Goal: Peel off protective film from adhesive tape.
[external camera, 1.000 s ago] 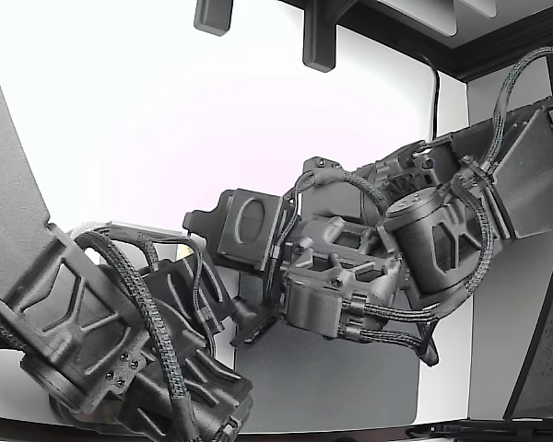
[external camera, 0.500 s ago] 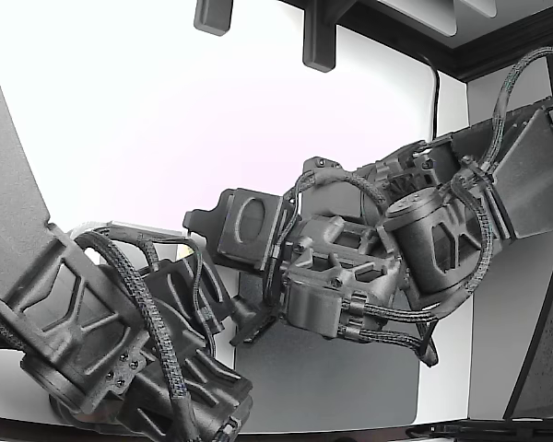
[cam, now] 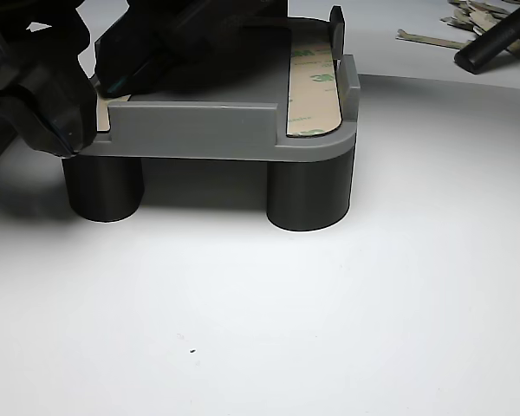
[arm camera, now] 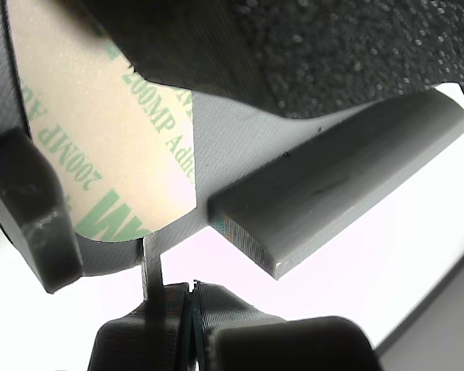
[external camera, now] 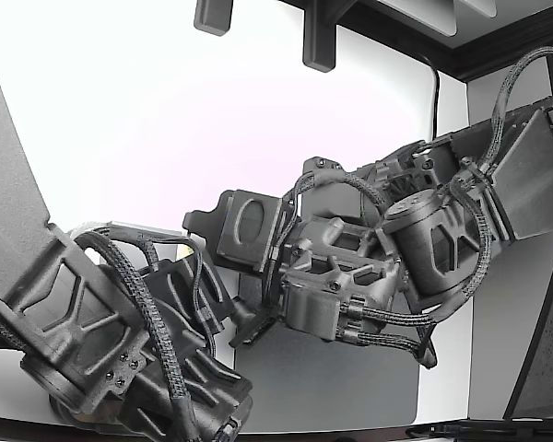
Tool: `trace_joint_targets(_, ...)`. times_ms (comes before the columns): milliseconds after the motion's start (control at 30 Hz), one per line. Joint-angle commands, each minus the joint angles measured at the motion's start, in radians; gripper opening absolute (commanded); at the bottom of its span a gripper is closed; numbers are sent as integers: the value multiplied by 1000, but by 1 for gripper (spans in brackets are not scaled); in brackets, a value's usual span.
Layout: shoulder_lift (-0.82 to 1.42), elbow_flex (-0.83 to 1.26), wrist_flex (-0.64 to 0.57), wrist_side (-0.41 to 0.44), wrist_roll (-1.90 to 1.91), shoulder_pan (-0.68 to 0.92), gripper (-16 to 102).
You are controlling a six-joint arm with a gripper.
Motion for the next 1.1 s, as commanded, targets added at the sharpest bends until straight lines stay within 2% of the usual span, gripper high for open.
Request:
trace_joint_targets(0, 17, -34, -3, 3, 2, -5, -11)
trace_joint_targets(1067, 12, -37, 2, 20, -9, -5, -11)
